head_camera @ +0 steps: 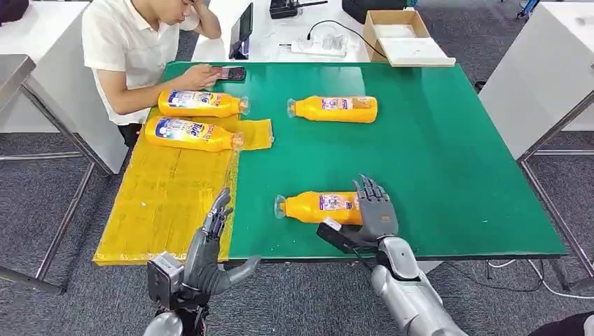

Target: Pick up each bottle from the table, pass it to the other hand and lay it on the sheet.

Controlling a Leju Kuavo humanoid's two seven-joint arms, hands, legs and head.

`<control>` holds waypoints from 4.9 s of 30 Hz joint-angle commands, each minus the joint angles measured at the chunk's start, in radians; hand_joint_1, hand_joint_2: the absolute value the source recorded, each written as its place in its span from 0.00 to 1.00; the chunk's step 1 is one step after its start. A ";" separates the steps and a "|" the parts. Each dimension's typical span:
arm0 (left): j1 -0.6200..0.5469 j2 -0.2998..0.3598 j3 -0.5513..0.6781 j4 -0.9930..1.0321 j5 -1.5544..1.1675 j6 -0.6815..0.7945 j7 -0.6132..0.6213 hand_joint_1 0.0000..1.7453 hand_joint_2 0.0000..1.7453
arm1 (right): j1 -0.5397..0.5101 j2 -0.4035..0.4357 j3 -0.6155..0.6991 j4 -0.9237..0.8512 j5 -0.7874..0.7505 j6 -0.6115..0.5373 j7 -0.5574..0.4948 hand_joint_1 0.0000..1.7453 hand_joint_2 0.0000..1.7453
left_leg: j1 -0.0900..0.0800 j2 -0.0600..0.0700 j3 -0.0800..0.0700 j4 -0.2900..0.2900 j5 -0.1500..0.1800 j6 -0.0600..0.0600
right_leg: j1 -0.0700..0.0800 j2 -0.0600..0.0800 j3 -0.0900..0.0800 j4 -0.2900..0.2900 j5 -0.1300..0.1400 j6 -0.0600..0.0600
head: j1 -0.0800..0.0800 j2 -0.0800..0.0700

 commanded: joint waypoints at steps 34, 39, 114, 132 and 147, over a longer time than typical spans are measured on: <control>-0.031 -0.026 0.050 0.120 0.339 0.158 0.155 0.00 1.00 | 0.174 0.061 0.084 -0.340 -0.444 -0.038 -0.327 1.00 1.00 | 0.001 0.002 0.019 -0.002 -0.001 -0.001 | 0.002 0.002 0.019 -0.003 0.000 -0.003 | 0.000 0.000; -0.035 -0.019 0.040 0.124 0.349 0.164 0.146 0.00 1.00 | 0.165 0.049 0.091 -0.330 -0.456 -0.039 -0.319 1.00 1.00 | 0.002 -0.001 0.005 -0.001 0.000 -0.001 | 0.003 0.000 0.005 0.000 -0.001 -0.002 | -0.001 0.000; -0.113 -0.010 -0.100 0.131 0.374 -0.027 0.051 1.00 1.00 | 0.134 0.248 0.502 -0.138 -0.646 -0.070 -0.536 0.02 1.00 | 0.004 -0.002 -0.002 -0.001 0.001 -0.004 | 0.004 -0.002 -0.002 0.001 -0.002 -0.003 | 0.000 0.000; -0.112 -0.011 -0.101 0.131 0.374 -0.027 0.051 1.00 1.00 | 0.131 0.247 0.502 -0.138 -0.646 -0.069 -0.536 0.02 1.00 | 0.004 -0.003 -0.002 -0.001 0.001 -0.004 | 0.004 -0.003 -0.002 0.001 -0.002 -0.003 | 0.000 0.000; -0.355 0.111 0.243 0.507 0.170 0.299 0.018 1.00 1.00 | 0.184 0.233 0.572 -0.163 -0.638 -0.247 -0.641 0.00 0.00 | 0.004 -0.004 0.001 -0.005 0.003 -0.005 | 0.004 -0.005 0.001 -0.002 0.000 -0.004 | 0.001 0.000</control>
